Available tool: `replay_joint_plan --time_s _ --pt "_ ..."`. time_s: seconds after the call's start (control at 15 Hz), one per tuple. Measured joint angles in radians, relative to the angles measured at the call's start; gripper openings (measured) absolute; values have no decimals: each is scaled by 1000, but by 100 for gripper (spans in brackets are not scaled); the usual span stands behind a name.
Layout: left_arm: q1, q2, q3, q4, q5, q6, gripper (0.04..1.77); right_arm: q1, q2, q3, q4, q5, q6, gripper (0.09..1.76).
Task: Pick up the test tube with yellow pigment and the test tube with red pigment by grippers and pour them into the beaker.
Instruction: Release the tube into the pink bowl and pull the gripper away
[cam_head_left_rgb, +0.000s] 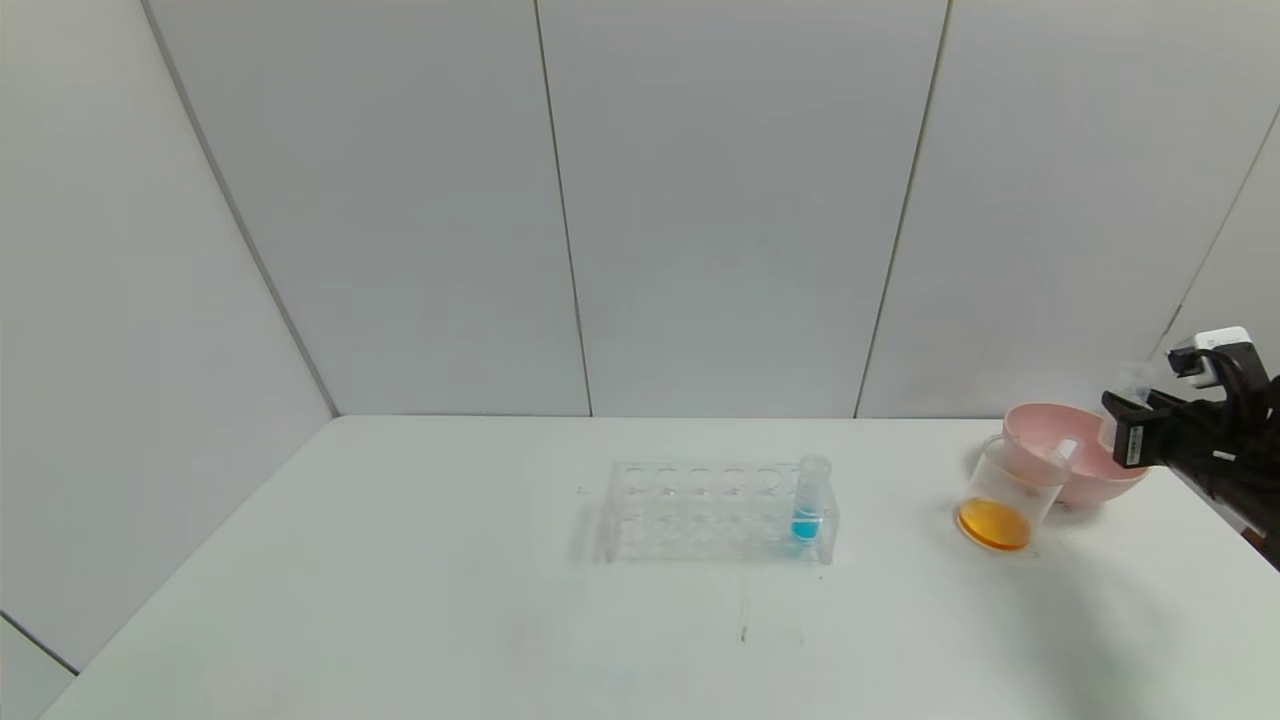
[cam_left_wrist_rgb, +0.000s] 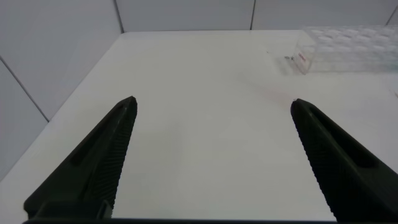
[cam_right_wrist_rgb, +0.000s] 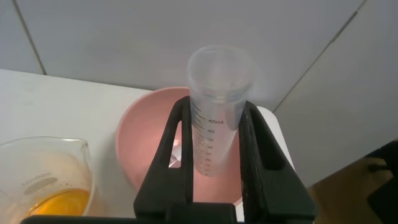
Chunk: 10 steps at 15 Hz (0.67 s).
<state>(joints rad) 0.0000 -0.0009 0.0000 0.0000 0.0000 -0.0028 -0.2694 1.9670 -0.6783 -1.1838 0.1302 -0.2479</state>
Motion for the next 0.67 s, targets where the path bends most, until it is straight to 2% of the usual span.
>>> replay_joint_plan --time_s 0.13,0.2,0.4,0.67 --pt "0 0 0 0 0 0 176 -12 22 -3 1 2 52 49" --pt "0 0 0 0 0 0 176 -11 31 -7 1 3 78 55" --pt "0 0 0 0 0 0 176 0 50 -10 3 5 105 93" --pt "0 0 0 0 0 0 176 6 59 -17 0 3 97 124"
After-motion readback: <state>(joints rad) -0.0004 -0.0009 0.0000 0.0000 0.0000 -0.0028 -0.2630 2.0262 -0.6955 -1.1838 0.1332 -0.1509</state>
